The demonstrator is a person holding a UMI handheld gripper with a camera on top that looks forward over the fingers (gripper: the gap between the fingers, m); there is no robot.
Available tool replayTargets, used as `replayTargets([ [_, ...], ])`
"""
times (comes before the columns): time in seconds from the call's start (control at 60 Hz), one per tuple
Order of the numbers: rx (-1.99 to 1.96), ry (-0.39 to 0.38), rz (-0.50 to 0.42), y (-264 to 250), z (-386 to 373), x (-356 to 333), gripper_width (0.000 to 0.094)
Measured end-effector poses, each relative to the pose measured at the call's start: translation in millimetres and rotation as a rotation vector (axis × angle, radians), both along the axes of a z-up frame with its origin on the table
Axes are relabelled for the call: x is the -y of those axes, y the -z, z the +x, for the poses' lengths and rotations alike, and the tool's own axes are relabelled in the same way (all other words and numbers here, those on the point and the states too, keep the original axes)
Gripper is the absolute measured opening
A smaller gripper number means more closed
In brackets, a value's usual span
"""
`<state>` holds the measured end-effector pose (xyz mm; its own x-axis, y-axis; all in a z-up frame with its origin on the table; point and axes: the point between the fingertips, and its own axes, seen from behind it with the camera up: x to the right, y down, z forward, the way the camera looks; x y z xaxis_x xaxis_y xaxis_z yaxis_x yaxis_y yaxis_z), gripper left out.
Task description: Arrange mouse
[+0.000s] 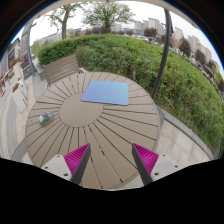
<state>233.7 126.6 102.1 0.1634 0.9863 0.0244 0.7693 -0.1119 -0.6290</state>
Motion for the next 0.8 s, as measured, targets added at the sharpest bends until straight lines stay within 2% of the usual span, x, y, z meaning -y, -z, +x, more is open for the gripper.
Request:
replayTargets([
  [0.117, -0.002, -0.034, -0.005, 6, -7, 15, 0.0852],
  [0.133, -0.003, -0.035, -0.002, 9, -7, 36, 0.0853],
  [0.3, 0.002, -0.072, -0.016, 12, -16, 78, 0.086],
  [0.8, -0.015, -0.128, -0.039, 29, -64, 296, 0.0852],
])
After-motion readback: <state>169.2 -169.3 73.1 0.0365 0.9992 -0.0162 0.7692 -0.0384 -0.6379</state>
